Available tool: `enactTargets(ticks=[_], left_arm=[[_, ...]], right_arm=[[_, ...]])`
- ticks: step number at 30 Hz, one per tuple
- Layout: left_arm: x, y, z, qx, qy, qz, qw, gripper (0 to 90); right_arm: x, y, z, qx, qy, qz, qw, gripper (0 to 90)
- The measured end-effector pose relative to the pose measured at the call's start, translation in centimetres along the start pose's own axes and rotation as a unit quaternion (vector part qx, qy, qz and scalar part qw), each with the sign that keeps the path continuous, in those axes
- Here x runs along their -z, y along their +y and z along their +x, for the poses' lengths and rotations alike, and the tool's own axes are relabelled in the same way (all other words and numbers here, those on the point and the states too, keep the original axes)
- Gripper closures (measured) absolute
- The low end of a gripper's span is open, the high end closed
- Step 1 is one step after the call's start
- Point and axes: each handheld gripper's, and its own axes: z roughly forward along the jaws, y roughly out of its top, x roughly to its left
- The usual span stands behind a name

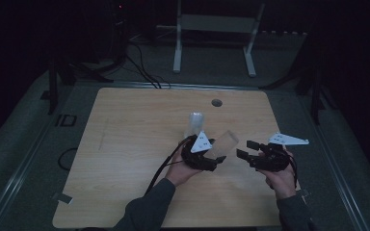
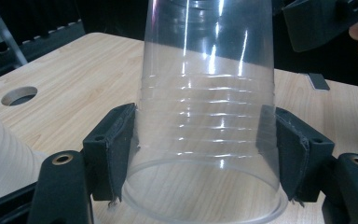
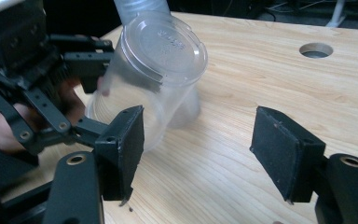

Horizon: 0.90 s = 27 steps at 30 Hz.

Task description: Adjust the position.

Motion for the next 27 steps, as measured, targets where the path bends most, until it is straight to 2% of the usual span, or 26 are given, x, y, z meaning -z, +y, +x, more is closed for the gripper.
enactTargets(ticks=[1, 3, 11, 16, 27], left_arm=[[0.0, 0.0, 0.0, 0.0, 0.0, 0.0, 1.0, 29.5], [0.1, 0.0, 0.0, -0.001, -0.001, 0.001, 1.0, 29.5], [0.3, 0.0, 0.2, -0.006, -0.005, 0.007, 0.9999, 29.5], [0.4, 0.1, 0.3, -0.009, -0.007, 0.011, 0.9999, 29.5], [0.5, 0.2, 0.5, -0.015, -0.009, 0.017, 0.9997, 29.5]], right_arm=[[0.0, 0.0, 0.0, 0.0, 0.0, 0.0, 1.0, 34.1], [0.1, 0.4, 0.2, 0.022, -0.009, 0.016, 0.9996, 35.3], [0.1, 1.3, 0.7, 0.067, -0.027, 0.052, 0.996, 36.2], [0.1, 1.7, 1.0, 0.093, -0.037, 0.074, 0.9922, 36.4], [0.1, 2.5, 1.3, 0.132, -0.047, 0.11, 0.984, 36.4]])
